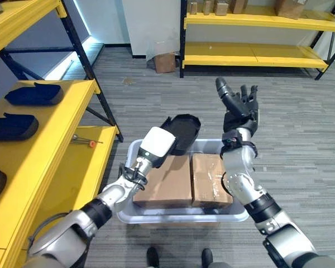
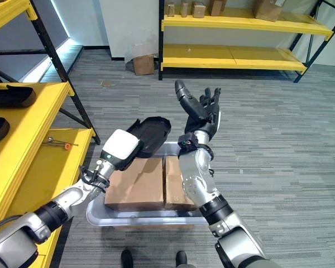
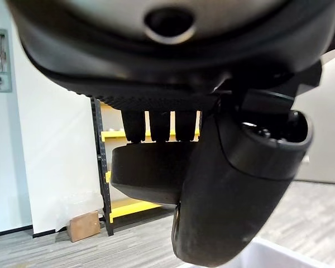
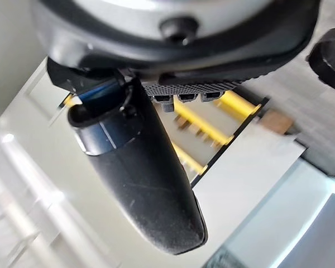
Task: Move parts from the plastic box to the shelf.
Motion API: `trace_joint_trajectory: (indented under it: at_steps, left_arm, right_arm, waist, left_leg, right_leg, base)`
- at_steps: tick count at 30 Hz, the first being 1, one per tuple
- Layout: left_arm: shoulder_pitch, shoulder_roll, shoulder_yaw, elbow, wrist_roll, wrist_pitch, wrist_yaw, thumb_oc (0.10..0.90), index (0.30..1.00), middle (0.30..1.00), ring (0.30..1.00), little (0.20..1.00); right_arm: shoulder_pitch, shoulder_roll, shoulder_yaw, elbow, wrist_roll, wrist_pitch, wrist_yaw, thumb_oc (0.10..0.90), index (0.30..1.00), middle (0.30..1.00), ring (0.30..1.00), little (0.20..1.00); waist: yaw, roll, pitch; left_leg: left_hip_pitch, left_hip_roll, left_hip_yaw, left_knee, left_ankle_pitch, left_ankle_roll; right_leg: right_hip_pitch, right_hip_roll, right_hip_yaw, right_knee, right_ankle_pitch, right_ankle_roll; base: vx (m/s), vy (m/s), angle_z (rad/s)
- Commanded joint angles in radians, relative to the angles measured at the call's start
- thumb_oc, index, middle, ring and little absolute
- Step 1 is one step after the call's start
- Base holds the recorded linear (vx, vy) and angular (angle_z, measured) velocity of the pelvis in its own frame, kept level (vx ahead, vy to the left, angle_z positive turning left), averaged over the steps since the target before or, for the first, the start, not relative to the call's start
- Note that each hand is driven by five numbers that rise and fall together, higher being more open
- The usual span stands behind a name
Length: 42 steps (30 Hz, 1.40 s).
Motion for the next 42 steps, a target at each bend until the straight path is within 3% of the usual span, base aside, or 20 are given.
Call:
trace_joint_trajectory:
  at_steps: [1,7,8,10,16,21,23,26,28,32,36,40,42]
  left_arm:
    - [-0.122,0.076,0.125,-0.025,0.044,0.010,0.083,0.400,0.300,0.300,0.300,0.300]
    - [-0.013,0.156,0.266,-0.165,0.033,0.003,0.081,0.400,0.300,0.300,0.300,0.300]
    - [0.061,0.198,0.356,-0.239,0.019,-0.005,0.089,0.400,0.300,0.300,0.300,0.300]
    - [0.101,0.205,0.399,-0.259,0.016,-0.005,0.090,0.400,0.300,0.300,0.300,0.300]
    - [0.368,0.311,0.709,-0.514,-0.025,-0.081,0.095,0.400,0.300,0.300,0.300,0.300]
    - [0.409,0.309,0.793,-0.505,-0.086,-0.121,0.093,0.400,0.300,0.300,0.300,0.300]
    - [0.504,0.287,0.889,-0.578,-0.120,-0.164,0.089,0.400,0.300,0.300,0.300,0.300]
    - [0.559,0.267,0.949,-0.610,-0.142,-0.189,0.084,0.400,0.300,0.300,0.300,0.300]
    - [0.605,0.257,0.999,-0.632,-0.163,-0.216,0.074,0.400,0.300,0.300,0.300,0.300]
    - [0.668,0.253,1.067,-0.679,-0.175,-0.234,0.063,0.400,0.300,0.300,0.300,0.300]
    - [0.713,0.238,1.101,-0.712,-0.170,-0.235,0.066,0.400,0.300,0.300,0.300,0.300]
    - [0.746,0.219,1.122,-0.751,-0.186,-0.247,0.058,0.400,0.300,0.300,0.300,0.300]
    - [0.730,0.220,1.118,-0.758,-0.190,-0.247,0.066,0.400,0.300,0.300,0.300,0.300]
  right_arm:
    - [-0.065,-0.019,-0.040,-0.085,-0.090,-0.035,0.090,0.900,1.000,1.000,1.000,1.000]
    - [0.051,-0.055,-0.048,-0.200,-0.050,0.011,0.150,0.900,1.000,1.000,1.000,1.000]
    - [0.127,-0.094,-0.054,-0.269,0.000,0.039,0.206,0.900,1.000,1.000,1.000,1.000]
    - [0.152,-0.112,-0.055,-0.294,0.012,0.052,0.232,0.900,1.000,1.000,1.000,1.000]
    - [0.355,-0.196,-0.158,-0.413,0.042,0.119,0.382,0.900,1.000,1.000,1.000,1.000]
    - [0.464,-0.247,-0.213,-0.416,0.011,0.198,0.501,0.900,1.000,1.000,1.000,1.000]
    - [0.509,-0.291,-0.255,-0.419,-0.036,0.230,0.547,0.900,1.000,1.000,1.000,1.000]
    - [0.521,-0.308,-0.285,-0.414,-0.081,0.238,0.587,0.900,1.000,1.000,1.000,1.000]
    - [0.528,-0.344,-0.321,-0.413,-0.197,0.233,0.605,0.900,1.000,1.000,1.000,1.000]
    - [0.542,-0.374,-0.371,-0.415,-0.354,0.214,0.580,0.900,1.000,1.000,1.000,1.000]
    - [0.536,-0.412,-0.370,-0.420,-0.420,0.212,0.578,0.900,1.000,1.000,1.000,1.000]
    - [0.483,-0.463,-0.363,-0.431,-0.453,0.201,0.574,0.900,1.000,1.000,1.000,1.000]
    - [0.440,-0.478,-0.353,-0.417,-0.455,0.187,0.555,0.900,1.000,1.000,1.000,1.000]
  waist:
    - [0.004,-0.019,-0.077]
    - [0.001,-0.009,-0.075]
    - [0.000,-0.005,-0.071]
    - [-0.003,-0.001,-0.073]
    - [-0.003,0.018,-0.066]
    - [-0.015,0.037,-0.062]
    - [-0.015,0.045,-0.060]
    - [-0.011,0.052,-0.057]
    - [-0.009,0.057,-0.053]
    - [-0.003,0.066,-0.050]
    - [0.014,0.070,-0.034]
    - [0.047,0.071,0.011]
    - [0.062,0.074,0.036]
  left_leg:
    - [0.117,0.079,0.020,-0.006,-0.141,-0.053]
    - [0.117,0.076,0.024,-0.006,-0.143,-0.052]
    - [0.117,0.075,0.027,-0.006,-0.141,-0.053]
    - [0.115,0.075,0.028,-0.006,-0.140,-0.054]
    - [0.116,0.074,0.026,-0.006,-0.138,-0.057]
    - [0.123,0.079,0.026,-0.006,-0.131,-0.063]
    - [0.128,0.087,0.022,-0.006,-0.124,-0.069]
    - [0.131,0.095,0.018,-0.006,-0.115,-0.071]
    - [0.141,0.107,0.017,-0.006,-0.107,-0.078]
    - [0.133,0.136,0.006,-0.006,-0.070,-0.091]
    - [0.122,0.170,-0.019,-0.006,-0.021,-0.106]
    - [0.083,0.207,-0.061,-0.006,0.075,-0.128]
    - [0.028,0.226,-0.088,-0.006,0.159,-0.155]
  right_leg:
    - [0.021,-0.065,-0.018,0.000,-0.016,0.048]
    - [0.019,-0.068,-0.016,0.000,-0.018,0.047]
    - [0.016,-0.069,-0.014,0.000,-0.019,0.046]
    - [0.014,-0.070,-0.014,0.000,-0.019,0.046]
    - [0.016,-0.069,-0.012,0.001,-0.025,0.044]
    - [0.021,-0.064,-0.012,0.009,-0.036,0.037]
    - [0.025,-0.055,-0.015,0.023,-0.051,0.029]
    - [0.024,-0.046,-0.015,0.037,-0.064,0.021]
    - [0.029,-0.033,-0.013,0.049,-0.083,0.012]
    - [0.024,-0.001,-0.022,0.061,-0.104,-0.010]
    - [0.015,0.037,-0.038,0.088,-0.131,-0.039]
    - [-0.012,0.078,-0.056,0.112,-0.149,-0.070]
    - [-0.037,0.085,-0.093,0.126,-0.161,-0.086]
  base:
    - [0.00,0.000,0.00]
    - [0.00,0.000,0.00]
    - [0.00,0.000,0.00]
    - [0.00,-0.005,-0.02]
    - [0.01,-0.015,0.00]
    - [0.02,-0.049,0.05]
    - [0.00,-0.086,-0.07]
    - [-0.01,-0.083,-0.02]
    - [-0.01,-0.116,-0.06]
    - [-0.03,-0.135,0.04]
    - [-0.06,-0.159,0.03]
    - [-0.14,-0.177,0.12]
    - [-0.20,-0.129,0.23]
